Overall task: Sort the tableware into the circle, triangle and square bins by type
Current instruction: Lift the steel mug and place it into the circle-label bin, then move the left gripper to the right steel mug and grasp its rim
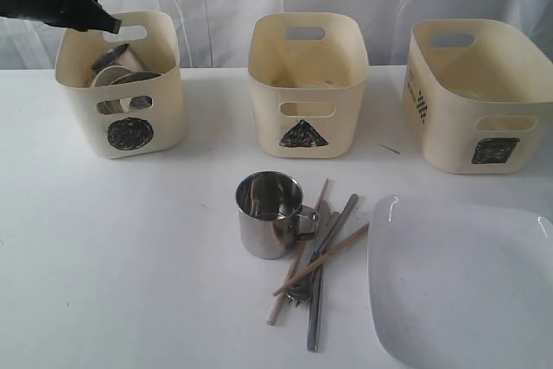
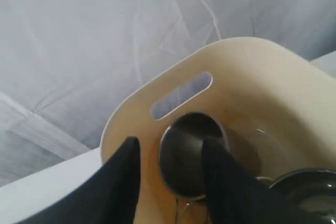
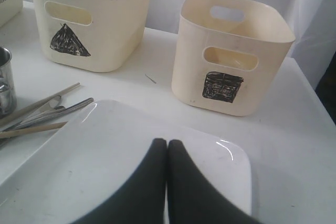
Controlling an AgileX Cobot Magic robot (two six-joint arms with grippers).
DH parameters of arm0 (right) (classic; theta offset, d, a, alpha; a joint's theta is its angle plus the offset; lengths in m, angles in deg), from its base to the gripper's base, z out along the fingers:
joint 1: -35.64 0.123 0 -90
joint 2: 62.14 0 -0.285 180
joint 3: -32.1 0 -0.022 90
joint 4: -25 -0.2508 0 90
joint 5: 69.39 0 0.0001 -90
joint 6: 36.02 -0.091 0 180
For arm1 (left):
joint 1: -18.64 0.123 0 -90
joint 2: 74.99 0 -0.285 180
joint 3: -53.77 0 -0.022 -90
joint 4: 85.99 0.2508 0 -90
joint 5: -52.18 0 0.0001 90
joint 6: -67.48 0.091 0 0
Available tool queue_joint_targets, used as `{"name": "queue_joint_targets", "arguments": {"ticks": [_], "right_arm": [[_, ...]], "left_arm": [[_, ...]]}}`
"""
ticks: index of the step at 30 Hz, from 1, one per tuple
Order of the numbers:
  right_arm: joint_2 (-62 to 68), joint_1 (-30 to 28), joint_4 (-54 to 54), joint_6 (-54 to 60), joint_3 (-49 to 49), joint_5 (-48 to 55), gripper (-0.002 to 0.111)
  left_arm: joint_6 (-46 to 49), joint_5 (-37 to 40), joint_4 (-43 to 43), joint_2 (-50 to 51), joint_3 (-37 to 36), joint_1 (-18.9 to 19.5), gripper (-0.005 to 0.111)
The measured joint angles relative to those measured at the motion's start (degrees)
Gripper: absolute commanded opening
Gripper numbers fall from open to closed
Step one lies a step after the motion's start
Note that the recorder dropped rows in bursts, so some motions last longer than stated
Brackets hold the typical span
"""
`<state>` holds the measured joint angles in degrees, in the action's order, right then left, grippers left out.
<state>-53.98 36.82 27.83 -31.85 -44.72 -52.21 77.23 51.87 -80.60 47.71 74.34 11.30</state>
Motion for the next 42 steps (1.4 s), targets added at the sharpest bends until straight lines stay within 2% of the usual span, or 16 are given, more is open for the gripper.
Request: {"name": "queue_joint_targets", "arguments": {"ticks": [6,10,14,17,21,24,34,42], "right_arm": [[0.0,0.0,0.0,0.0,0.0,0.0,0.0],[0.0,0.0,0.0,0.0,0.0,0.0,0.0],[0.0,0.0,0.0,0.0,0.0,0.0,0.0],[0.0,0.0,0.0,0.0,0.0,0.0,0.0],[0.0,0.0,0.0,0.0,0.0,0.0,0.0],[0.0,0.0,0.0,0.0,0.0,0.0,0.0],[0.0,0.0,0.0,0.0,0.0,0.0,0.0],[0.0,0.0,0.0,0.0,0.0,0.0,0.0]], "left_arm": [[-0.2,11.2,-2.0,-4.3,0.0,-0.1,0.04],[3.0,21.1,-8.7,-7.9,-1.3,-1.8,0.04],[9.7,29.2,-17.4,-12.1,-4.6,-6.9,0.04],[11.1,33.7,-20.2,-13.8,-7.1,-11.8,0.04],[11.7,34.8,-20.6,-14.3,-9.2,-17.7,0.046],[11.9,34.9,-20.4,-13.6,-9.9,-20.2,0.054],[11.9,36.9,-20.0,-8.4,-10.0,-20.8,0.055],[12.7,36.4,-23.3,-6.4,-10.1,-23.9,0.055]]}}
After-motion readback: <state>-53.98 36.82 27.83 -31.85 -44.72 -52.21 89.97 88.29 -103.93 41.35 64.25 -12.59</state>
